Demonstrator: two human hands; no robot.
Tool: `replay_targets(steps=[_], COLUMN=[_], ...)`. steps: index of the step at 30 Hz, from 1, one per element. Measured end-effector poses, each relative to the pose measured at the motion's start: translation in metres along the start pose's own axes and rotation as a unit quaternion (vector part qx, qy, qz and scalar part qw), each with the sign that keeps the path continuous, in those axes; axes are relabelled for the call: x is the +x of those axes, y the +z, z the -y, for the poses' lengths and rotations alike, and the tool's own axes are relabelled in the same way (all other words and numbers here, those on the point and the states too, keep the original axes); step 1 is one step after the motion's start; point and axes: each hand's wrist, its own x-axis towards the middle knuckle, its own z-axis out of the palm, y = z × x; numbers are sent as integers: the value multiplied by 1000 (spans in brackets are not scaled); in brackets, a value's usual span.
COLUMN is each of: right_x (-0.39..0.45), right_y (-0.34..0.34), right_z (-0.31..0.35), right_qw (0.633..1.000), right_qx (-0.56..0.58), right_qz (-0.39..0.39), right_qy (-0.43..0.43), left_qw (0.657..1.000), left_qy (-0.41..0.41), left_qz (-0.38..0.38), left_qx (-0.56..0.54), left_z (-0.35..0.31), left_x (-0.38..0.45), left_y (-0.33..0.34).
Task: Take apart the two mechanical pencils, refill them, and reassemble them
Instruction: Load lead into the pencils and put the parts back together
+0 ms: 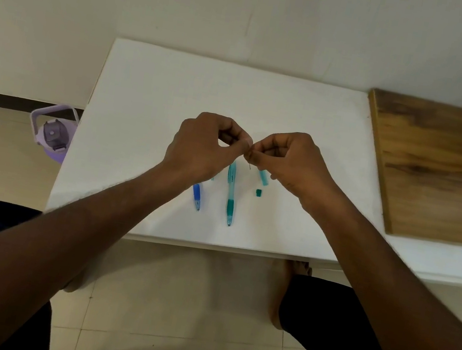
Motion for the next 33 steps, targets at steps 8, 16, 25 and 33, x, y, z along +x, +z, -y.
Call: replay_targets(steps=[8, 16, 25, 33], right_x=[-2, -6, -17, -18], right_y=[-19, -20, -29, -11], right_z=[0, 12, 22, 35], right_qw=[992, 979, 962, 961], right_qx=[102, 197, 266, 268], right_qz=[-70, -58, -62, -40], right_qy=[3, 12, -26, -56], left_qw=[943, 942, 977, 978], left_qy=[35, 27, 186, 188], left_qz=[51, 87, 60, 20], left_qx=[327, 322, 80, 84], left_z=[6, 0, -9, 10], left_x=[-5, -16, -38, -36], left_y=[17, 37, -4, -21])
